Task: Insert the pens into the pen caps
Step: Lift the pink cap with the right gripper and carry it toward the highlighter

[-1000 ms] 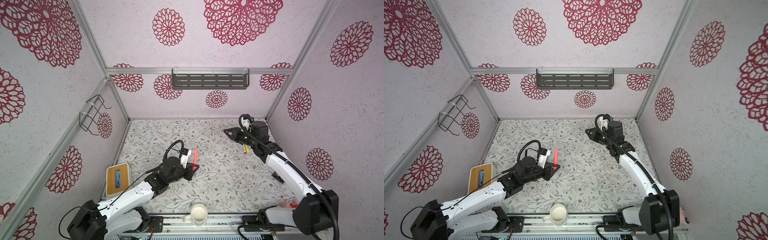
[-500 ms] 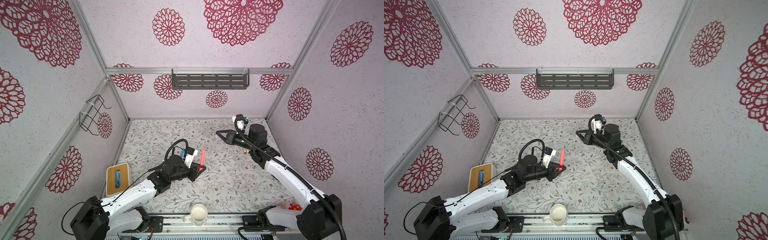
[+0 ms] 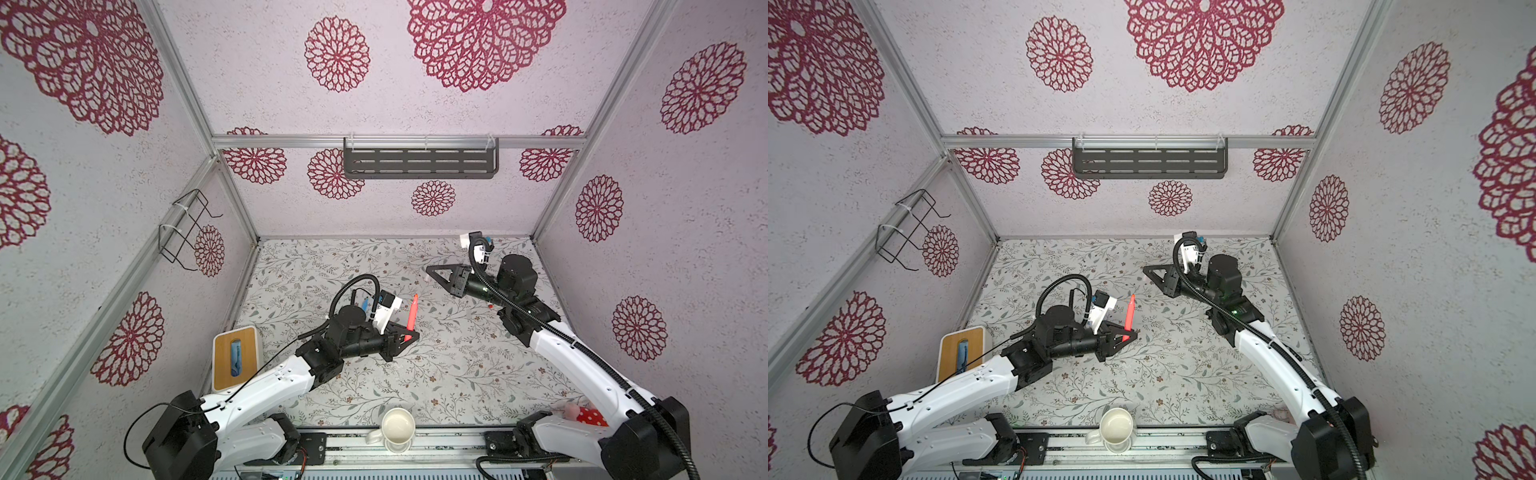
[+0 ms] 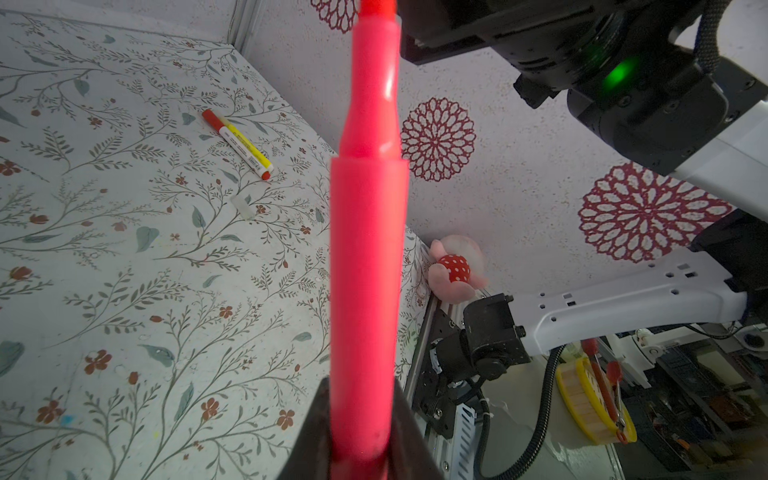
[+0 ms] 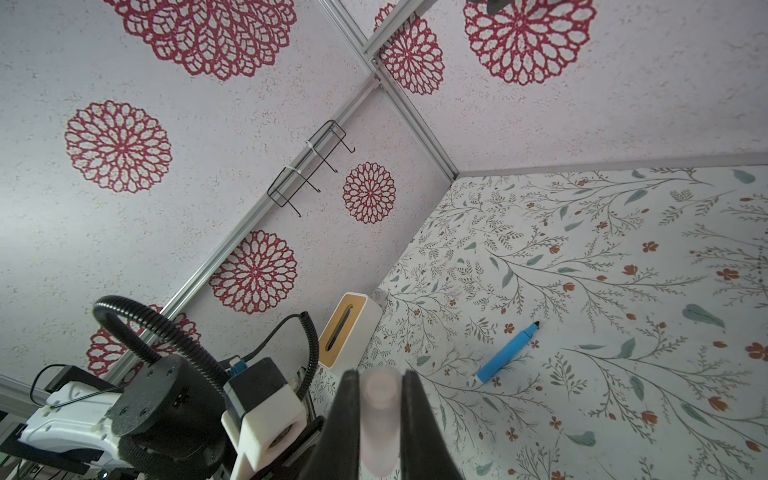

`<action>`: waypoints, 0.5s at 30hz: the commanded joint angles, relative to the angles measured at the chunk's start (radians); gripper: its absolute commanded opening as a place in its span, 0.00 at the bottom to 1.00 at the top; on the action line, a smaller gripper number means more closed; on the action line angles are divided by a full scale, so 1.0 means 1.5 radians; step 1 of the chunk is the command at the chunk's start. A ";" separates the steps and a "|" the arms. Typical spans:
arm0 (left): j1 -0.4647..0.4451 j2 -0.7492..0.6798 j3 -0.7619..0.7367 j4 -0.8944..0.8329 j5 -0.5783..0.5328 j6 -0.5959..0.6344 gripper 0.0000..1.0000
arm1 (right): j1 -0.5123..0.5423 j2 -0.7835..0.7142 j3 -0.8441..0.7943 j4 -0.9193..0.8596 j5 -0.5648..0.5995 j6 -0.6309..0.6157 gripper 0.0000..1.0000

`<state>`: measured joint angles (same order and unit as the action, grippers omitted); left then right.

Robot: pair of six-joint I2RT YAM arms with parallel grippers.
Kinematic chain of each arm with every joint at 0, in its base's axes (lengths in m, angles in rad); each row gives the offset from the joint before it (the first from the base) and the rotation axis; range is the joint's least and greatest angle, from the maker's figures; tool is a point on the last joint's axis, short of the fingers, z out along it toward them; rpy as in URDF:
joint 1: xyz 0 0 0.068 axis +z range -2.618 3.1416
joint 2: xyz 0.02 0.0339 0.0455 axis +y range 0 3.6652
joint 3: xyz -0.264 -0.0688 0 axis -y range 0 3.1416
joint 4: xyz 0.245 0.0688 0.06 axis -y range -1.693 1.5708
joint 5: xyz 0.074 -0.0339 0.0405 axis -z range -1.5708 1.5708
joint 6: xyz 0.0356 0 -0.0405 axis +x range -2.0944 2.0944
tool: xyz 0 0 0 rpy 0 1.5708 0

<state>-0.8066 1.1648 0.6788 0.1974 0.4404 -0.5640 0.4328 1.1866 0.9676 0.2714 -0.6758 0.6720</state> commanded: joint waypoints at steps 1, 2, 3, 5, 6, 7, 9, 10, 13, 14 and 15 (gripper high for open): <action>-0.007 0.002 0.020 0.014 0.009 0.013 0.00 | 0.007 -0.028 -0.002 0.037 -0.014 -0.018 0.00; -0.008 0.002 0.021 0.013 0.008 0.013 0.00 | 0.008 -0.028 -0.003 0.037 -0.011 -0.018 0.00; -0.008 0.001 0.021 0.013 0.007 0.012 0.00 | 0.008 -0.030 -0.004 0.038 -0.012 -0.018 0.00; -0.007 0.001 0.024 0.011 0.007 0.012 0.00 | 0.013 -0.031 -0.007 0.042 -0.012 -0.016 0.00; -0.008 0.002 0.026 0.011 0.007 0.013 0.00 | 0.016 -0.033 -0.009 0.044 -0.012 -0.016 0.00; -0.009 0.002 0.028 0.011 0.006 0.013 0.00 | 0.017 -0.033 -0.010 0.045 -0.012 -0.016 0.00; -0.009 0.005 0.031 0.010 0.007 0.014 0.00 | 0.020 -0.036 -0.011 0.047 -0.010 -0.016 0.00; -0.010 0.006 0.032 0.009 0.008 0.014 0.00 | 0.023 -0.037 -0.012 0.047 -0.009 -0.016 0.00; -0.010 0.010 0.035 0.007 0.007 0.015 0.00 | 0.026 -0.040 -0.012 0.047 -0.007 -0.017 0.00; -0.010 0.011 0.036 0.006 0.007 0.015 0.00 | 0.027 -0.040 -0.012 0.046 -0.007 -0.018 0.00; -0.010 0.012 0.036 0.007 0.007 0.015 0.00 | 0.028 -0.041 -0.012 0.046 -0.007 -0.018 0.00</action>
<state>-0.8135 1.1744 0.7071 0.1970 0.4408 -0.5598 0.4683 1.1625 0.9436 0.2844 -0.6777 0.6716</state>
